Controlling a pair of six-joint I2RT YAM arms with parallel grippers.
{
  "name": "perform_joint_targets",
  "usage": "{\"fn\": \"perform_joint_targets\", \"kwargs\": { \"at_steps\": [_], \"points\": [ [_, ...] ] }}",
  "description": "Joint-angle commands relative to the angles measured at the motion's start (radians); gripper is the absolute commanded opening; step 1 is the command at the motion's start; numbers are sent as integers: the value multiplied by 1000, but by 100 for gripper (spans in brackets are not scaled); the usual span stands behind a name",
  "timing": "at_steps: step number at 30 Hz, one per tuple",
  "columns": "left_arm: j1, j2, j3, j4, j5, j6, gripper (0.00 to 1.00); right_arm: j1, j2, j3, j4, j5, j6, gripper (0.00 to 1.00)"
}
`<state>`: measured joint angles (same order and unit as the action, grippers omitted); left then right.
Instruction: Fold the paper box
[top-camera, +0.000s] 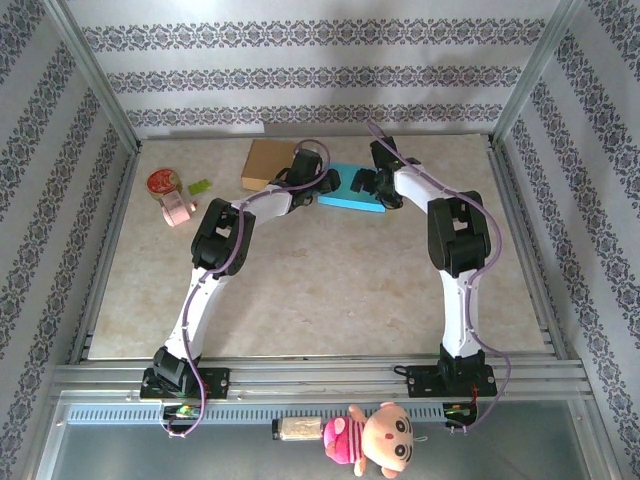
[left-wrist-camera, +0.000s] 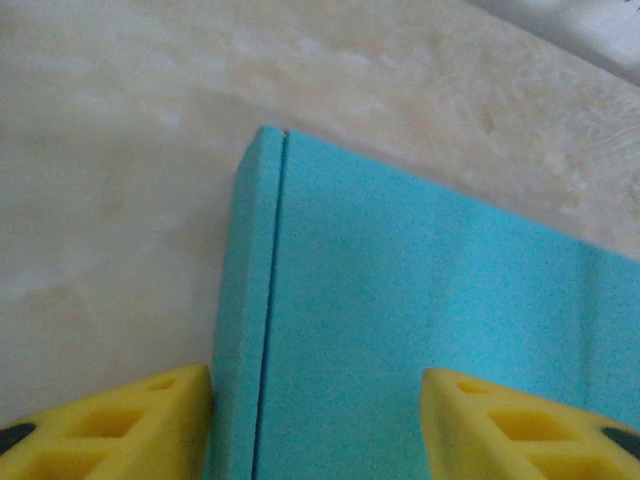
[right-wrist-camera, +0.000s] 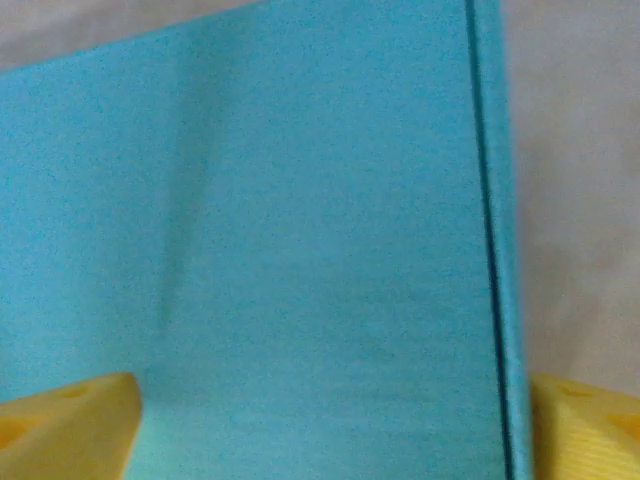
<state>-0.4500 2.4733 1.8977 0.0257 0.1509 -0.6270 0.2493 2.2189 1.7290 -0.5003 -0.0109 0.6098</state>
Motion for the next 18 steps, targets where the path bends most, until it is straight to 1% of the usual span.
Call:
{"fn": "perform_joint_targets", "kwargs": {
  "at_steps": [1, 3, 6, 10, 12, 14, 16, 18],
  "points": [
    [-44, -53, 51, -136, -2, 54, 61, -1, 7, 127, -97, 5, -77, 98],
    [-41, -83, 63, -153, -26, 79, 68, -26, 9, 211, -179, 32, -102, 98],
    [-36, -130, 85, -174, -25, 122, 74, -51, 2, 330, -296, 80, -159, 98],
    [-9, -199, 95, -209, -5, 138, 78, -82, -48, 402, -367, 92, -213, 98],
    [9, -255, 75, -214, 22, 132, 79, -96, -96, 391, -373, 85, -239, 98],
    [24, -341, 26, -198, 75, 134, 79, -102, -155, 364, -382, 105, -272, 98],
    [33, -459, -78, -160, 117, 140, 79, -104, -242, 291, -359, 102, -313, 98],
    [38, -632, -245, -90, 143, 154, 80, -104, -368, 155, -297, 92, -346, 98]
  ]
}}
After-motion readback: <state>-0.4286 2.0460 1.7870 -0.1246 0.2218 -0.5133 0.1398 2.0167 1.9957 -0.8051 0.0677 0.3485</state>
